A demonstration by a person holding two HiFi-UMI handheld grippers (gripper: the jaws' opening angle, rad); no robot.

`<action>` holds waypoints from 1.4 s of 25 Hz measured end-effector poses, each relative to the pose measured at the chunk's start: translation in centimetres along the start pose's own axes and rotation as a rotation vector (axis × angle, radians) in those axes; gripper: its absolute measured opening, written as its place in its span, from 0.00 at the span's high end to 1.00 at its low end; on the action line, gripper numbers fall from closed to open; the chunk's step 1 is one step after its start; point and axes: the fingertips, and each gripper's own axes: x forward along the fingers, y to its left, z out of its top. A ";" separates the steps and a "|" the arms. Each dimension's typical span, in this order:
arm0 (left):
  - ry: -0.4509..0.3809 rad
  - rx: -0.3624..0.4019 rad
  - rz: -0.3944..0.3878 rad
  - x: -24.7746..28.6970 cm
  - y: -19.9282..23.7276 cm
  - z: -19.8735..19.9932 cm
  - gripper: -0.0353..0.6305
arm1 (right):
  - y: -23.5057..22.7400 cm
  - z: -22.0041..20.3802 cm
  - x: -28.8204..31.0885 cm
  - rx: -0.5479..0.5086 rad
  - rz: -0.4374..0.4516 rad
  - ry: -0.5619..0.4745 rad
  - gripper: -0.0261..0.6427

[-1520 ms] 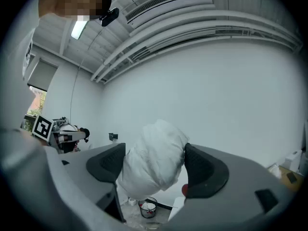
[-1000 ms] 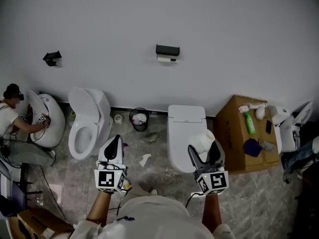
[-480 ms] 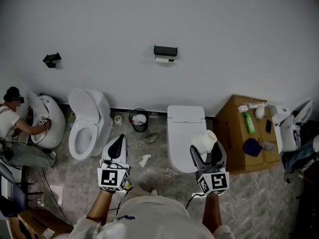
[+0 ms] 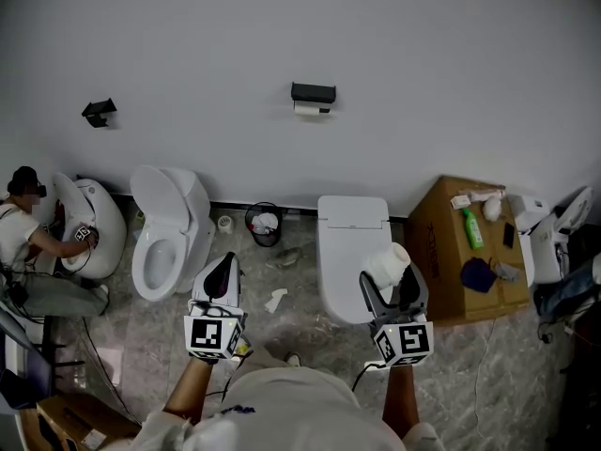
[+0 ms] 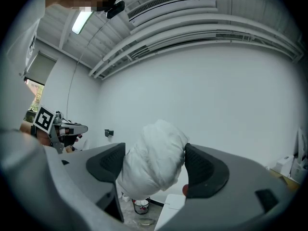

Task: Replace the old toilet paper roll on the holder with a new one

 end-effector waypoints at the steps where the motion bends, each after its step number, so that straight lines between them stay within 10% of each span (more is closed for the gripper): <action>1: 0.002 0.001 0.003 -0.1 0.0 -0.1 0.94 | 0.0 -0.1 0.0 -0.001 0.002 0.001 0.38; 17: 0.091 0.012 0.038 0.0 0.2 -2.2 0.94 | -0.1 -3.6 1.3 0.023 0.037 0.082 0.38; 35: 0.002 -0.031 0.013 12.4 6.3 -1.0 0.94 | -1.9 -1.1 14.5 0.014 0.028 0.060 0.38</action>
